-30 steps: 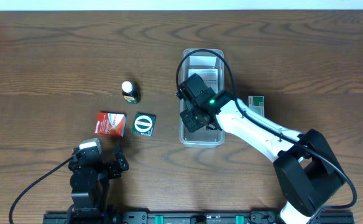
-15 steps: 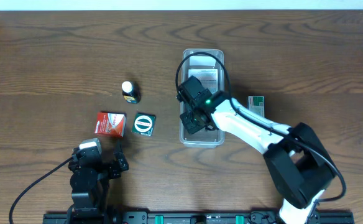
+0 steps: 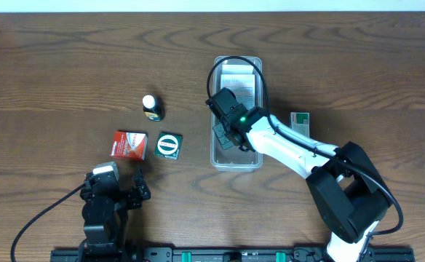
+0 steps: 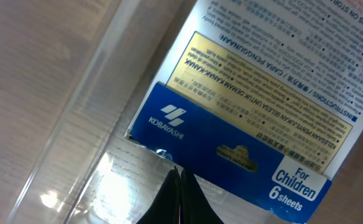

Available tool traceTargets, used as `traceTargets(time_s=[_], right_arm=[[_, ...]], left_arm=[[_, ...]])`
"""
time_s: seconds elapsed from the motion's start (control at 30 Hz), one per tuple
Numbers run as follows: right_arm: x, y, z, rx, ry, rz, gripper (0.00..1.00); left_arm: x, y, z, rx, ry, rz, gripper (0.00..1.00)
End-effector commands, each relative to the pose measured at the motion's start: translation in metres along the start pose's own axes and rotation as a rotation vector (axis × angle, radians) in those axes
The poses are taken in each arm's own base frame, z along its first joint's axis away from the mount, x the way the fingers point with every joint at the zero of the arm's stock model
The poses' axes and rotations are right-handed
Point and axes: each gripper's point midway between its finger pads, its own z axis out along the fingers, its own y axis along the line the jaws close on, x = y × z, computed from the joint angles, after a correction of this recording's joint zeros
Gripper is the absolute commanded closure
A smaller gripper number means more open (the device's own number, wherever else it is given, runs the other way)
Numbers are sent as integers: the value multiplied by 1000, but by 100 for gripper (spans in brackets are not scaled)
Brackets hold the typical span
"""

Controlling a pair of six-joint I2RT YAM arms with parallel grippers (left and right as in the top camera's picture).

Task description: Pack container

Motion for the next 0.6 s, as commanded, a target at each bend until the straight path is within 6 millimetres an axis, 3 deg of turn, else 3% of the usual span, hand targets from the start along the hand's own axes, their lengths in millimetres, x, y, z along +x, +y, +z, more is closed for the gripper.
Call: traceTargets(time_s=[0.0, 0.13, 0.27, 0.37, 0.43, 0.57], right_arm=[[0, -5, 2, 38, -5, 14, 99], [-3, -7, -3, 46, -17, 12, 99], [-10, 0, -32, -16, -48, 19, 97], [-16, -7, -73, -34, -100, 63, 85], [-20, -17, -100, -36, -140, 99, 67], [-19, -54, -141, -11, -191, 219, 50]], left_arm=[[5, 2, 2, -8, 8, -10, 2], [5, 2, 2, -8, 8, -10, 2], [5, 2, 2, -8, 8, -10, 2], [5, 2, 2, -8, 8, -11, 2], [5, 2, 2, -8, 8, -10, 2], [5, 2, 2, -8, 8, -11, 2]])
